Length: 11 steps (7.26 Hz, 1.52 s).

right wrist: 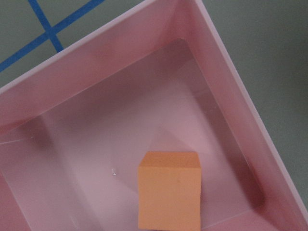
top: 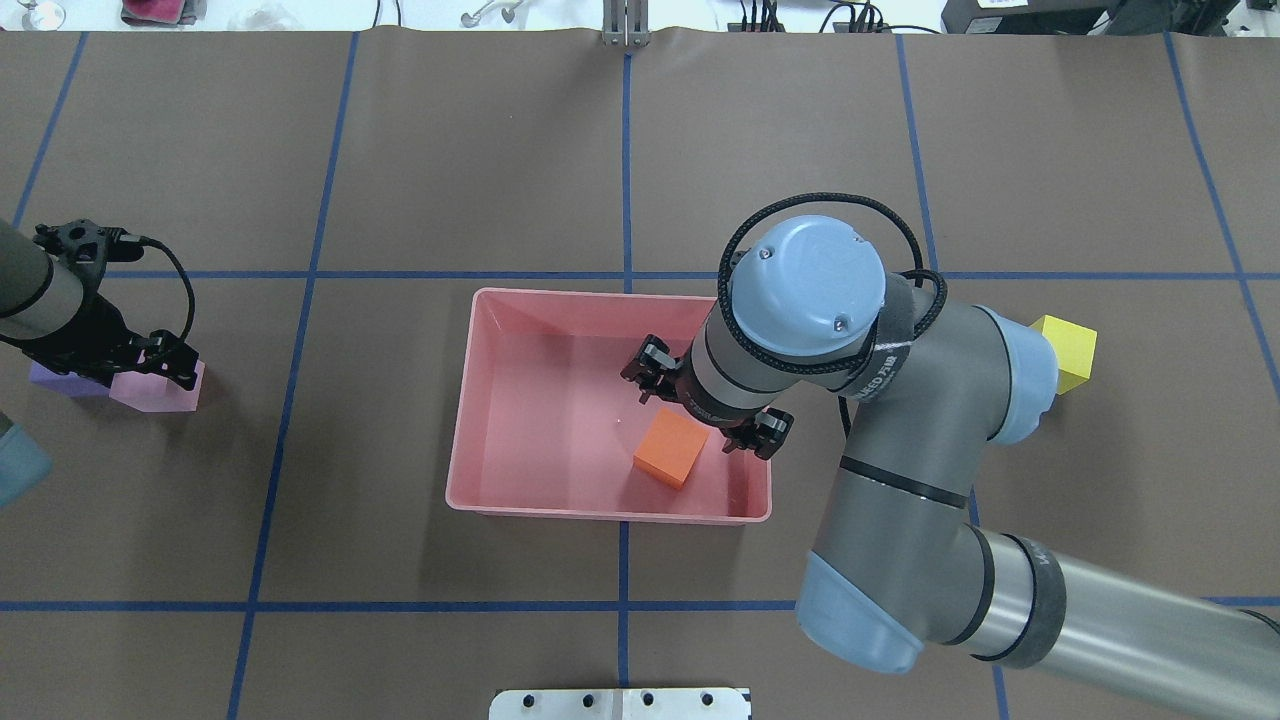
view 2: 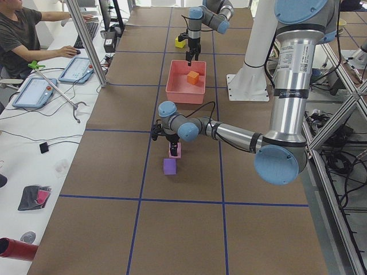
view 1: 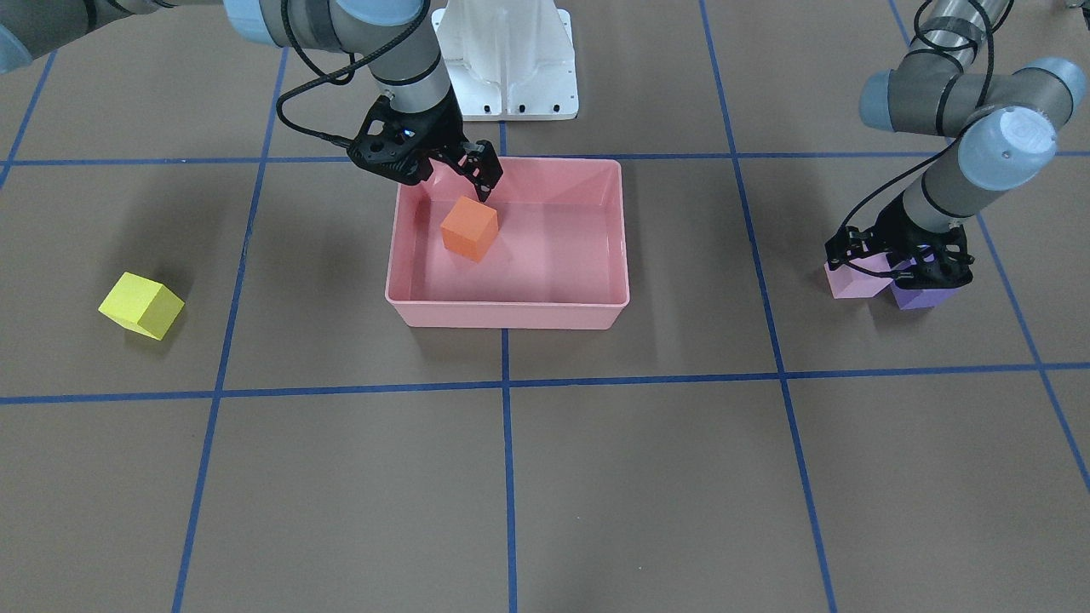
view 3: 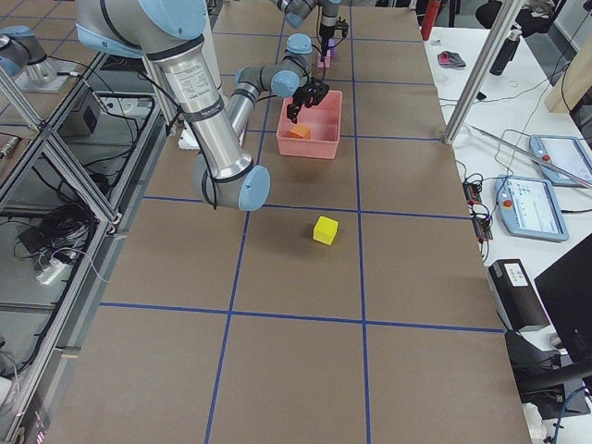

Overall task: Place blocks into pink bin with both arms
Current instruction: 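Lift the light pink cube left while the right gripper nears yellow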

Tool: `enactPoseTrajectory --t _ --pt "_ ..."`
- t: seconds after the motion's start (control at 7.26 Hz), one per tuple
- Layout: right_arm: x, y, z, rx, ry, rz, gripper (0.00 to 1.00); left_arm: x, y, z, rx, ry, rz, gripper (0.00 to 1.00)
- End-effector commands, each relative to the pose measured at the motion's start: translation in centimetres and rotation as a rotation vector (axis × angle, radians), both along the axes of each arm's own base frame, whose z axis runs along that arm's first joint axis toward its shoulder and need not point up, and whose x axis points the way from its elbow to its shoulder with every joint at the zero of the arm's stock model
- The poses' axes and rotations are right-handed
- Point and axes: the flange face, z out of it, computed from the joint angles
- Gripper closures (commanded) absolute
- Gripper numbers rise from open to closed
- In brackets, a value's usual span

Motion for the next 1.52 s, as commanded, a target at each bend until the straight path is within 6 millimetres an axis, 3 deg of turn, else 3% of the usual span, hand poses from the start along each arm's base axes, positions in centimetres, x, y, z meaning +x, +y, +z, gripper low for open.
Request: enactPoseTrajectory --t 0.0,0.14,0.28,0.41,0.55,0.69,0.83,1.1,1.24,1.38 --pt "8.1 -4.3 1.8 -0.046 -0.002 0.081 0.01 0.1 0.0 -0.9 0.006 0.015 0.001 1.00" --pt "12.0 -6.9 4.2 0.005 0.022 0.067 0.01 -0.1 0.4 -4.0 0.039 0.053 0.006 1.00" --pt "14.8 -8.1 7.9 0.044 0.065 0.021 0.01 -0.1 1.0 -7.9 0.022 0.101 0.018 1.00" --pt "16.4 -8.0 11.5 0.085 0.109 -0.033 0.01 0.9 -0.3 -14.8 -0.001 0.125 -0.029 1.00" --pt "17.7 -7.8 15.6 0.093 0.163 -0.076 0.01 2.3 -2.1 -22.7 -0.041 0.141 -0.087 1.00" --pt "19.8 -7.9 18.6 0.107 0.203 -0.103 0.01 3.4 -3.5 -30.8 -0.094 0.152 -0.151 1.00" --pt "21.0 -7.7 21.4 0.086 0.238 -0.111 0.01 5.7 -2.8 -37.0 -0.094 0.168 -0.140 1.00" --pt "23.3 -9.7 25.8 0.102 0.281 -0.138 0.01 14.8 1.3 -41.0 -0.057 0.108 -0.146 1.00" --pt "24.7 -10.4 28.1 0.094 0.302 -0.149 0.01 18.8 2.4 -40.8 -0.057 0.064 -0.142 1.00" --pt "25.6 -10.8 28.8 0.085 0.300 -0.152 0.01 21.1 2.8 -40.3 -0.065 0.038 -0.128 1.00"
